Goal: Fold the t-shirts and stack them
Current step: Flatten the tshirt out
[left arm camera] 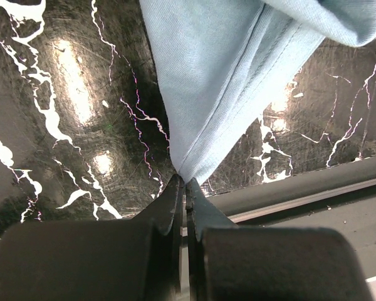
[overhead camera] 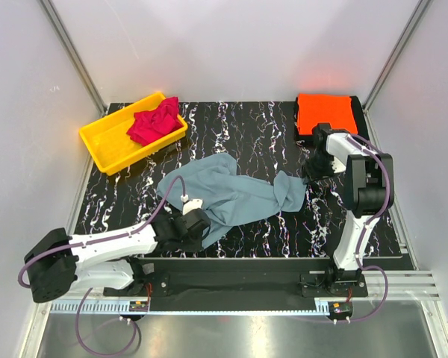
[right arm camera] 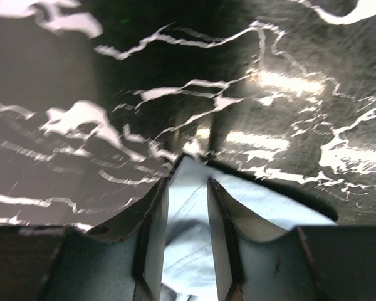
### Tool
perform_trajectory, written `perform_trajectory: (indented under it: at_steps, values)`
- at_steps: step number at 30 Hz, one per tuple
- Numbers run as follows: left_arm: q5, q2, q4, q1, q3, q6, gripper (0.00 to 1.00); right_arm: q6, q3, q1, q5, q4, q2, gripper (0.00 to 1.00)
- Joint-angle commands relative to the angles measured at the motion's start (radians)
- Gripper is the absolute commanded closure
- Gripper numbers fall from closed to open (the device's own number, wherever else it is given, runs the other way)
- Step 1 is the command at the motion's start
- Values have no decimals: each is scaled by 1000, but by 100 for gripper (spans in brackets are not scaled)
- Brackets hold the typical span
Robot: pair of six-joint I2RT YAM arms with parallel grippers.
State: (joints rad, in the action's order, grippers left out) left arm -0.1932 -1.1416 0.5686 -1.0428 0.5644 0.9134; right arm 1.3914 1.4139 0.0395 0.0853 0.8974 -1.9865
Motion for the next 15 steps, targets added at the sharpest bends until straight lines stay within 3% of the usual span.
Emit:
perform_trajectory:
  at_steps: [1, 15]
  values:
    - [-40, 31, -4, -5, 15, -16, 100, 44, 22, -7, 21, 49, -11, 61]
    - [-35, 39, -3, -5, 22, -18, 100, 50, -13, -16, 39, 54, -43, 63]
